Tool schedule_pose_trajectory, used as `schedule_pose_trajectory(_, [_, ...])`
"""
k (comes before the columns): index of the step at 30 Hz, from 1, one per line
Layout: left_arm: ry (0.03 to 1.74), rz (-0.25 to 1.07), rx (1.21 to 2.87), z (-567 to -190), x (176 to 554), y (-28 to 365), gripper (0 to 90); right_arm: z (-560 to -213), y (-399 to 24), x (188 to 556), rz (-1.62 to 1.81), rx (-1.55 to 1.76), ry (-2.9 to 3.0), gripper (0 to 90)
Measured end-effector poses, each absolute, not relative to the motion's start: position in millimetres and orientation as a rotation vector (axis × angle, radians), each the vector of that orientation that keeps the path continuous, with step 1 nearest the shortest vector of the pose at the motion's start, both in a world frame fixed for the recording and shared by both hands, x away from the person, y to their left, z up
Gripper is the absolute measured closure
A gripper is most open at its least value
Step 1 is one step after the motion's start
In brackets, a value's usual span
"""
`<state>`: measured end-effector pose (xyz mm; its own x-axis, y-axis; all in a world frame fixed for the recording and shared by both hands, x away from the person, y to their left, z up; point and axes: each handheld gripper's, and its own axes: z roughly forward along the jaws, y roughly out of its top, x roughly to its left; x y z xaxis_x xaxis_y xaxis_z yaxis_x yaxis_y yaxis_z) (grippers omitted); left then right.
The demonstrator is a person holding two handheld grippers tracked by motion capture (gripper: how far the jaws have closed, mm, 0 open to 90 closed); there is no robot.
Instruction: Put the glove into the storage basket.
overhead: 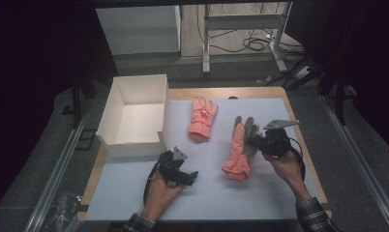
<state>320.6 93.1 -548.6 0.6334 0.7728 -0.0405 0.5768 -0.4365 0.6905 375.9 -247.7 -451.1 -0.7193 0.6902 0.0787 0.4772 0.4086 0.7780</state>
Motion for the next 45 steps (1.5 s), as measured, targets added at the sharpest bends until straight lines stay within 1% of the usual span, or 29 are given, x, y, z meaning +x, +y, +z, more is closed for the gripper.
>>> schedule_pose_trajectory(7, [1.046, 0.370, 2.175, -548.3, 320.6, 93.4, 0.0, -448.9, -237.8, 362.3, 1.289, 0.958, 2.489, 88.0])
schedule_pose_trajectory(12, [1.050, 0.369, 2.166, -548.7, 320.5, 92.9, 0.0, -456.8, -219.9, 357.6, 1.306, 0.891, 2.592, 88.0])
schedule_pose_trajectory(16, [1.049, 0.370, 2.170, -548.5, 320.6, 93.1, 0.0, -463.2, -209.9, 357.5, 1.288, 0.848, 2.642, 87.9])
schedule_pose_trajectory(22, [1.046, 0.368, 2.177, -548.3, 320.5, 93.6, 0.0, -482.2, -187.5, 364.2, 1.212, 0.745, 2.734, 87.9])
schedule_pose_trajectory(28, [1.044, 0.369, 2.180, -548.2, 320.6, 93.7, 0.0, -493.1, -176.5, 369.9, 1.145, 0.692, 2.751, 87.2])
schedule_pose_trajectory(32, [1.044, 0.369, 2.179, -548.3, 320.7, 93.7, 0.0, -500.4, -172.0, 371.6, 1.099, 0.683, 2.740, 83.5])
schedule_pose_trajectory(34, [1.044, 0.369, 2.179, -548.2, 320.6, 93.7, 0.0, -497.6, -172.9, 372.2, 1.103, 0.688, 2.728, 79.4])
schedule_pose_trajectory(37, [1.044, 0.369, 2.179, -548.2, 320.6, 93.7, 0.0, -493.8, -173.4, 372.7, 1.107, 0.687, 2.711, 78.4])
schedule_pose_trajectory(38, [1.045, 0.369, 2.179, -548.2, 320.6, 93.7, 0.0, -489.5, -174.0, 375.2, 1.124, 0.696, 2.692, 75.4])
schedule_pose_trajectory(40, [1.047, 0.370, 2.174, -548.4, 320.5, 93.4, 0.0, -487.8, -174.2, 376.4, 1.136, 0.700, 2.687, 74.9])
schedule_pose_trajectory(45, [1.051, 0.368, 2.166, -548.7, 320.4, 93.0, 0.0, -479.3, -170.9, 387.4, 1.155, 0.739, 2.648, 68.6])
